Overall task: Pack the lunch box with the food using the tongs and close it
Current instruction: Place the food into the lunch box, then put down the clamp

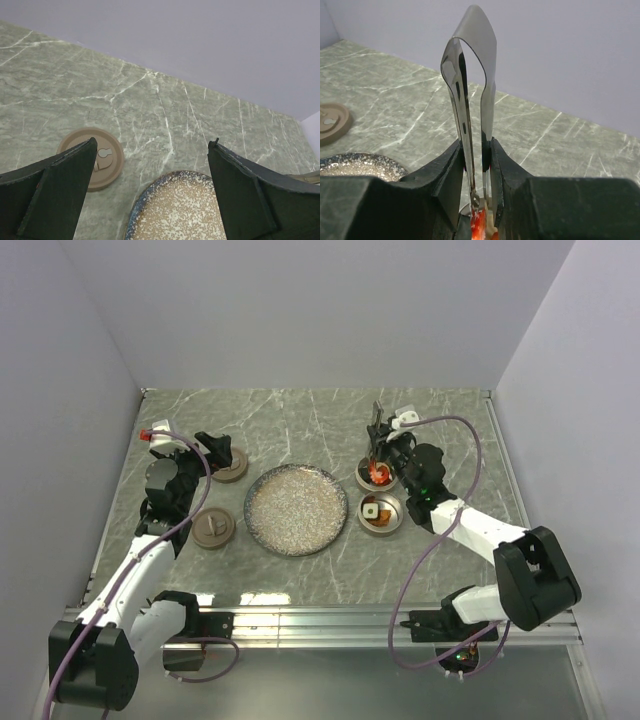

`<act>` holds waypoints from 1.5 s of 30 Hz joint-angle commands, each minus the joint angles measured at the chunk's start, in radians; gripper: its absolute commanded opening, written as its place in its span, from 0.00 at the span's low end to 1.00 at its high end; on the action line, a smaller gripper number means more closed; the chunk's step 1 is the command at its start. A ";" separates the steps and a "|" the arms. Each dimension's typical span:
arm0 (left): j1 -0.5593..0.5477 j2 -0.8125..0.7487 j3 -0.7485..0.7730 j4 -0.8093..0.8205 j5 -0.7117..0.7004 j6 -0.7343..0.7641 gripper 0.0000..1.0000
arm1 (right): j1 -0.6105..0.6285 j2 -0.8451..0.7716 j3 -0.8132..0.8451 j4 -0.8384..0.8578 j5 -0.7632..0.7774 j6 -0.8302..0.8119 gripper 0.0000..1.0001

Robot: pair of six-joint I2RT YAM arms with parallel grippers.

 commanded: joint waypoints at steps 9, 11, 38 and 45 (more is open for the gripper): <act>0.000 0.004 0.015 0.039 0.008 -0.004 0.99 | -0.007 -0.016 0.049 0.066 -0.004 0.012 0.44; 0.000 0.004 0.017 0.039 0.008 -0.005 0.99 | -0.007 -0.019 0.050 0.060 -0.003 0.009 0.45; 0.000 -0.022 0.008 0.050 0.036 -0.008 0.99 | -0.023 -0.637 -0.054 -0.490 0.428 0.045 0.43; -0.012 -0.045 0.011 0.027 0.034 0.004 1.00 | -0.034 -0.747 -0.019 -0.835 0.505 0.180 0.43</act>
